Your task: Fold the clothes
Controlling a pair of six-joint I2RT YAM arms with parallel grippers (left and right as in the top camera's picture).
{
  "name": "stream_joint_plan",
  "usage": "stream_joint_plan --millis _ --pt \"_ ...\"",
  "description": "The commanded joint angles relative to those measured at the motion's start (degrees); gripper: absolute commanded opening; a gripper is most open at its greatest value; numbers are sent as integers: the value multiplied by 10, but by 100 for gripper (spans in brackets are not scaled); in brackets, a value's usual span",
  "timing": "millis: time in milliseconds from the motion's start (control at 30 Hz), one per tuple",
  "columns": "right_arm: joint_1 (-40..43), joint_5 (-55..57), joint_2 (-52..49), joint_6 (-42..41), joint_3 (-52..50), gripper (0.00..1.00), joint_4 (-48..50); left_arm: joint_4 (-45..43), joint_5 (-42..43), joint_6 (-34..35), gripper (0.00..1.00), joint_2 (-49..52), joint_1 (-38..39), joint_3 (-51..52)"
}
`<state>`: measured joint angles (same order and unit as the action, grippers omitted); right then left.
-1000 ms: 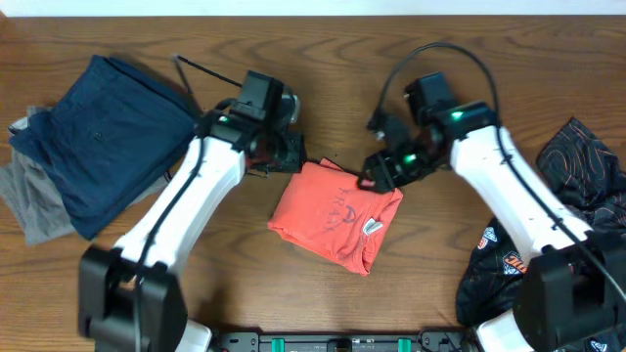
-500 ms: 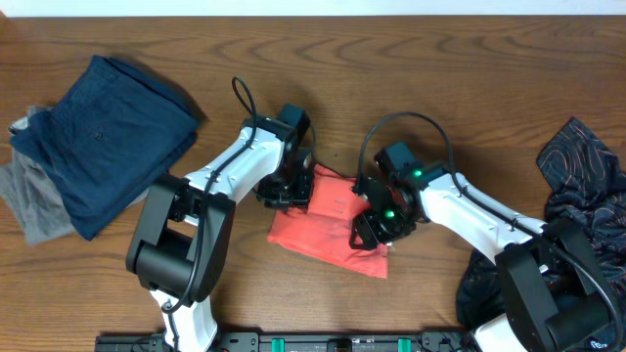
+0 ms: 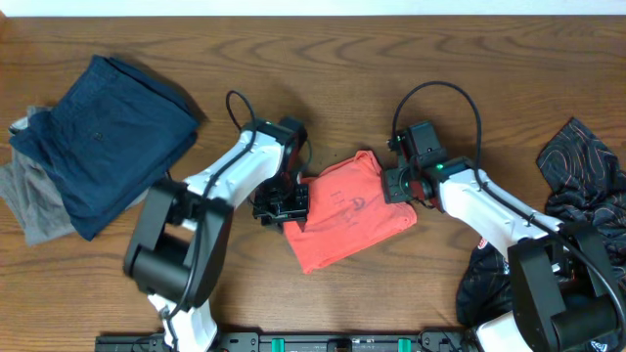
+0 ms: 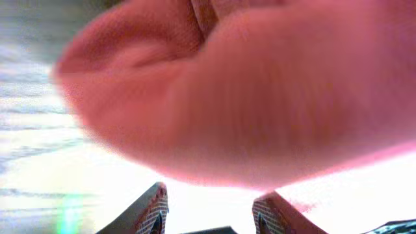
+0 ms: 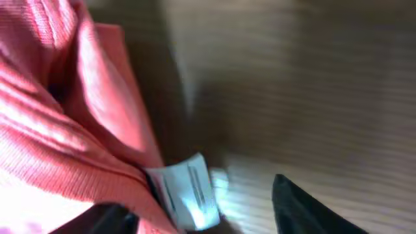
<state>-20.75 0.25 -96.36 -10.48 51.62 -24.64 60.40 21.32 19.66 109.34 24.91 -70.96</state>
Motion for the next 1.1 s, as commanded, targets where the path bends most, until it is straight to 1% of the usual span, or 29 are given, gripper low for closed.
stream_joint_plan --millis 0,67,167,200,300,400,500,633,833,933,967,1067 --pt "4 59 -1 16 43 67 -30 -32 -50 12 44 -70 -8 -2" --pt "4 55 9 12 79 64 -79 -75 -73 7 48 -97 -11 -2" --pt "4 24 34 -1 131 59 -157 -148 -86 -42 55 -116 -12 -2" --pt "4 7 45 -16 144 59 -180 -172 -88 -54 57 -116 -12 -2" --pt "4 -55 68 -39 149 59 -208 -221 -88 -68 58 -105 -12 -1" --pt "3 -120 68 -39 147 56 -233 -236 -88 -77 58 -84 -12 -1" --pt "-7 -162 63 -39 119 56 -243 -227 -87 -76 58 -51 -11 -1" --pt "-25 -172 62 -43 60 56 -229 -194 -77 -76 58 -10 -11 -1" --pt "-35 -166 62 -54 -39 56 -149 -136 -58 -75 58 25 -9 3" --pt "-28 -117 62 -55 -73 56 -98 -98 -10 -73 57 25 -7 12" --pt "-23 -85 62 -59 -80 57 -80 -83 7 -73 53 25 -6 13" --pt "-4 -7 62 -60 -86 57 -31 -47 57 -73 52 25 0 14"
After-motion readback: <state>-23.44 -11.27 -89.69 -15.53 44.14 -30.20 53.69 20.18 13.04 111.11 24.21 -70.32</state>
